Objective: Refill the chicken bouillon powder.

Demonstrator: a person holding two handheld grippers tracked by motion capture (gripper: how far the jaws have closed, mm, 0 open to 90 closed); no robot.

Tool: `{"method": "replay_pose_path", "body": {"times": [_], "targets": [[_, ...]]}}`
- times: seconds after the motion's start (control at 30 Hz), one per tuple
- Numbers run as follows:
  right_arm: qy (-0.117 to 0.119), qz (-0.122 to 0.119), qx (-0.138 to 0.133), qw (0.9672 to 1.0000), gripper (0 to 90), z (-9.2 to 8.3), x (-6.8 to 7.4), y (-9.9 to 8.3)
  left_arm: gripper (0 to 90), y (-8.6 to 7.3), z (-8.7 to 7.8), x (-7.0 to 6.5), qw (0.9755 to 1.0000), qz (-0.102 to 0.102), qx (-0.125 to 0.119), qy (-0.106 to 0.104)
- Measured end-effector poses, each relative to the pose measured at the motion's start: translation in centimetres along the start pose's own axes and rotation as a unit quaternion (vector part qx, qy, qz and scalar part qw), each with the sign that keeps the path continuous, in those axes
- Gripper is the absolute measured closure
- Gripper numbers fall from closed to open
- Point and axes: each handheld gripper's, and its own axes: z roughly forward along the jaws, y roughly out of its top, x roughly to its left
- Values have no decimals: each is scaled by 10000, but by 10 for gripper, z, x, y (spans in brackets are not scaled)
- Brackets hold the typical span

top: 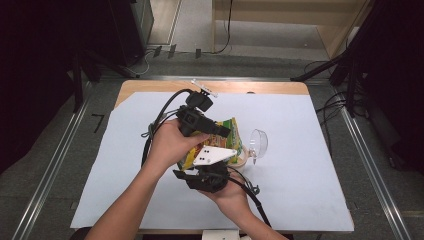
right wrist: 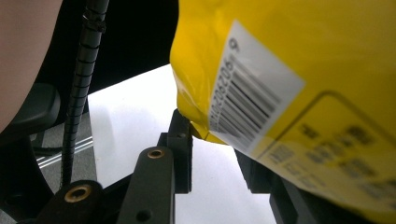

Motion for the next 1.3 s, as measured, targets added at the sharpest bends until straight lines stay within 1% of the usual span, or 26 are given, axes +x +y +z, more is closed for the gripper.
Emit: {"method": "replay_pose_path", "body": {"times": [0.4,0.53,0.6,0.7,0.83,0.93,1.0,1.1,1.17,1.23,1.3], "targets": [[-9,31,9,10000,702,1,0,-1,754,-1,1,0,10000,1,-6,-20],[-36,38,-13,10000,703,0,1,-2,761,-1,2,-1,10000,38,18,29],[-14,56,13,10000,702,0,1,-3,762,-1,3,-1,10000,23,15,18],[-15,28,31,10000,703,0,0,-2,758,-1,2,-1,10000,7,-3,16],[57,49,61,10000,701,-1,0,1,747,1,-1,0,10000,-2,-11,9],[38,2,51,10000,696,0,-1,4,745,1,-3,1,10000,-8,-40,-6],[49,13,58,10000,694,0,0,4,744,2,-4,0,10000,-5,-49,-18],[86,60,58,9999,688,0,0,4,744,2,-3,-2,10000,44,15,47],[102,95,89,9999,712,1,1,3,746,2,-2,-5,10000,45,26,61],[54,37,44,10000,719,0,0,3,745,2,-2,-6,10000,56,3,72],[43,31,32,10000,720,0,0,3,744,2,-2,-7,10000,63,-19,70]]}}
